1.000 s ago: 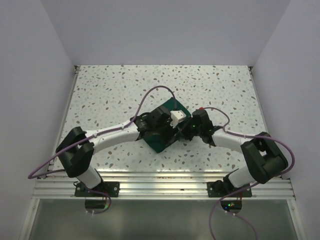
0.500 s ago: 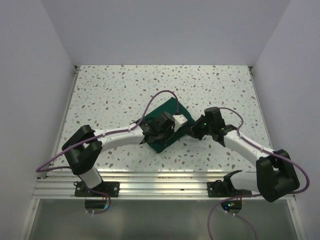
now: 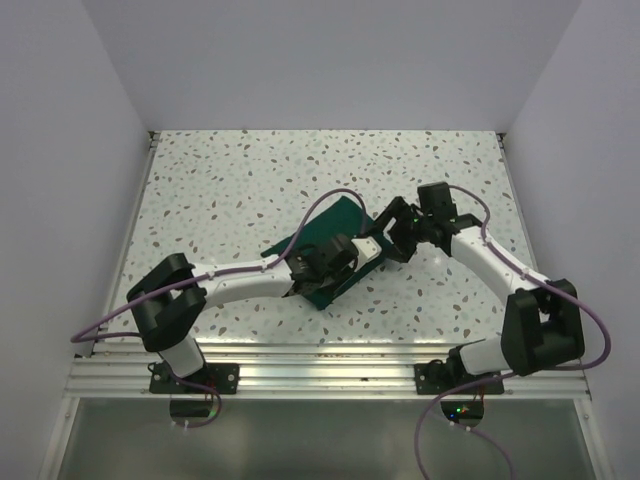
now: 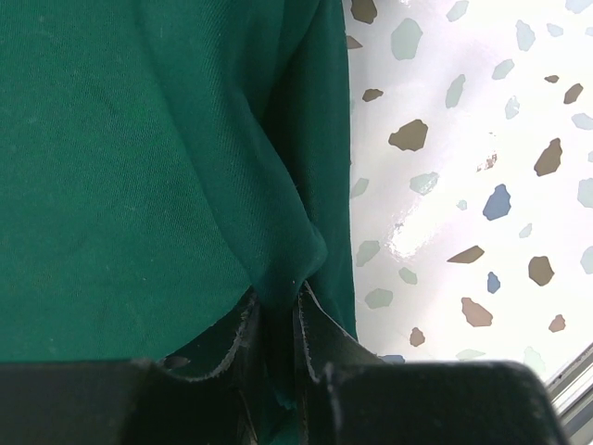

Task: Prepare the surgical pack

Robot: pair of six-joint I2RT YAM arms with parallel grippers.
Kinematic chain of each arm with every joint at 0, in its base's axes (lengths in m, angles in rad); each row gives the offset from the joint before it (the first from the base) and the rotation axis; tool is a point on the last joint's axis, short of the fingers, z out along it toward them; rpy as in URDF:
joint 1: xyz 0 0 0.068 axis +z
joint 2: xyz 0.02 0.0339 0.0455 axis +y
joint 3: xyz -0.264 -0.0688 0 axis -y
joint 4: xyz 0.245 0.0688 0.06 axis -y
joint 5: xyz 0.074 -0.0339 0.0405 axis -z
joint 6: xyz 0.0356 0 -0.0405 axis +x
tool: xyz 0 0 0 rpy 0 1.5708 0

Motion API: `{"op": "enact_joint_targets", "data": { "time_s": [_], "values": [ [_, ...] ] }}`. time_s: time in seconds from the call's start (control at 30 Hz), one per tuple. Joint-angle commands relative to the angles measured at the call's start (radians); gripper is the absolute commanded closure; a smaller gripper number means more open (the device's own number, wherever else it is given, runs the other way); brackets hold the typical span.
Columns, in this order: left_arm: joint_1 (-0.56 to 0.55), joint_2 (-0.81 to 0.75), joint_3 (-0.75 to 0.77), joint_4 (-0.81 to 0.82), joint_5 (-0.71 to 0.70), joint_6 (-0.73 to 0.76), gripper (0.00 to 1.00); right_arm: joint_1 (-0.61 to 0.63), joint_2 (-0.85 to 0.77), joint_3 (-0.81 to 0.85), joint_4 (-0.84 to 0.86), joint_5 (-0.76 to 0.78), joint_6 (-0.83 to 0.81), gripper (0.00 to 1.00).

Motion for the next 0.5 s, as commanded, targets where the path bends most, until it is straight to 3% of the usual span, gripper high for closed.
{"op": "enact_joint_targets", "data": {
  "time_s": [0.0, 0.33, 0.47],
  "values": [
    [-0.023, 0.021, 0.004, 0.001, 0.007, 0.003, 0.84, 0.0, 0.046, 0.05, -0.052, -0.07, -0.012, 0.24],
    [-0.026, 0.024, 0.008, -0.002, 0.009, 0.015, 0.83, -0.001, 0.094, 0.036, -0.022, -0.064, 0.011, 0.22],
    [-0.026, 0.024, 0.011, -0.008, 0.015, 0.02, 0.83, 0.0, 0.152, 0.039, 0.006, -0.056, -0.013, 0.34]
  ]
}}
